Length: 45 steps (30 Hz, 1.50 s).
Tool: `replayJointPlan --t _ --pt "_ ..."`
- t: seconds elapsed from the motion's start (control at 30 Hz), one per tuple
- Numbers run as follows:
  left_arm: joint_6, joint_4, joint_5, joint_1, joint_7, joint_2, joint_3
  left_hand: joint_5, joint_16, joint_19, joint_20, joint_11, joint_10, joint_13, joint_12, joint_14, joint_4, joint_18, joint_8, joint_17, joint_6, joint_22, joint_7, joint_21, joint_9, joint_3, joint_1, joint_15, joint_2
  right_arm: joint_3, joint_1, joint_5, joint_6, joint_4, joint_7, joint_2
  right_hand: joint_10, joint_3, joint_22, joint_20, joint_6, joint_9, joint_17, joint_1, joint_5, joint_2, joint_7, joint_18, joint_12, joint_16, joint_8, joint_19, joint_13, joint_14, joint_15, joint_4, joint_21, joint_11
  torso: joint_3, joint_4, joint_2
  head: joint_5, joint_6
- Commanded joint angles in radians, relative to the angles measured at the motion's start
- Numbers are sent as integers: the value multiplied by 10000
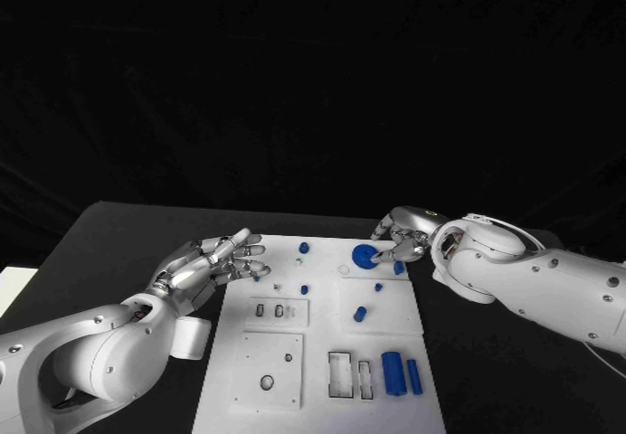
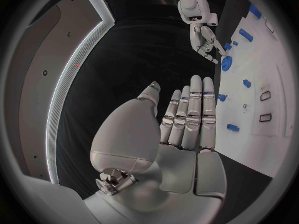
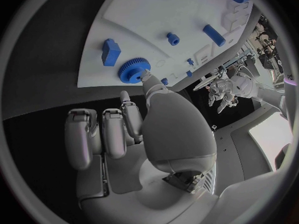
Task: Assemble the parts on the task board
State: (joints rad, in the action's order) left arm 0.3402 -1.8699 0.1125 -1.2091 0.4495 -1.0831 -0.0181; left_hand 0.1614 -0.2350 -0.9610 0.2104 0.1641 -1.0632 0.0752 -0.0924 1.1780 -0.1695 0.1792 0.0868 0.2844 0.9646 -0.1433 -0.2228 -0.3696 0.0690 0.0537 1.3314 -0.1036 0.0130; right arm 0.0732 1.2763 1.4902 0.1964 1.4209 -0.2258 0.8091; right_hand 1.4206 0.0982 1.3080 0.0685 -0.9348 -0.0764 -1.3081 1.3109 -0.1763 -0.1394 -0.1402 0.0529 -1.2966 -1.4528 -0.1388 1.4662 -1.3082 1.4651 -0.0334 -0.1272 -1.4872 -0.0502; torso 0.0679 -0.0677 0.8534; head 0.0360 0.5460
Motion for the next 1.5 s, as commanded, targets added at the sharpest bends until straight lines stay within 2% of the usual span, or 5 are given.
replayJointPlan --t 0.03,0.27,0.73,1.33,1.5 --pt "-242 3 6 -12 67 23 6 -10 37 67 11 15 83 -13 59 -94 62 20 -66 11 -15 10 -52 29 -10 -4 120 1 16 2 -37 215 -304 -62 -93 -84 93 2 866 38 83 -15 -92 127 4 31 -4 -175 -120 -45 -63 524 -199 614 43 -84 -37 -7 10 -22 0 -6 31" --pt "-245 19 6 -12 62 26 6 -9 51 79 15 16 81 -11 65 -107 76 20 -71 18 -13 17 -53 38 -8 -2 126 -3 19 1 -87 319 -337 -134 -41 -212 343 -9 1032 42 51 -20 -334 192 -23 82 0 -207 -634 -160 -163 569 -705 656 46 -109 -117 -8 15 5 1 -29 43" --pt "-283 26 6 -12 15 33 6 -9 56 82 17 17 81 -10 67 -110 79 20 -74 20 -12 19 -53 40 -7 -1 126 -4 21 0 -106 448 -197 -130 -8 -325 526 40 1171 48 -25 -26 -473 284 -62 233 10 -233 -1009 -231 -278 607 -1079 677 46 -85 -186 -1 11 -6 5 -34 49" --pt "-342 36 6 -12 -16 46 6 -10 63 87 19 19 82 -10 70 -117 81 20 -76 23 -12 22 -55 44 -7 -2 123 -6 23 -3 -213 1254 -268 -393 -95 -586 656 208 1340 57 -144 -22 -579 555 -55 396 16 -266 -1275 -282 -393 651 -1359 688 44 178 -266 6 13 -8 5 -48 122" --pt "-349 40 6 -12 -22 39 6 -10 63 87 19 19 82 -10 70 -117 81 20 -76 23 -12 22 -55 44 -7 -2 123 -6 23 -4 -246 1357 -318 -395 -95 -576 698 336 1387 55 -237 -23 -613 719 -14 436 23 -274 -1355 -298 -448 662 -1448 690 38 359 -288 15 16 -1 5 -50 136"
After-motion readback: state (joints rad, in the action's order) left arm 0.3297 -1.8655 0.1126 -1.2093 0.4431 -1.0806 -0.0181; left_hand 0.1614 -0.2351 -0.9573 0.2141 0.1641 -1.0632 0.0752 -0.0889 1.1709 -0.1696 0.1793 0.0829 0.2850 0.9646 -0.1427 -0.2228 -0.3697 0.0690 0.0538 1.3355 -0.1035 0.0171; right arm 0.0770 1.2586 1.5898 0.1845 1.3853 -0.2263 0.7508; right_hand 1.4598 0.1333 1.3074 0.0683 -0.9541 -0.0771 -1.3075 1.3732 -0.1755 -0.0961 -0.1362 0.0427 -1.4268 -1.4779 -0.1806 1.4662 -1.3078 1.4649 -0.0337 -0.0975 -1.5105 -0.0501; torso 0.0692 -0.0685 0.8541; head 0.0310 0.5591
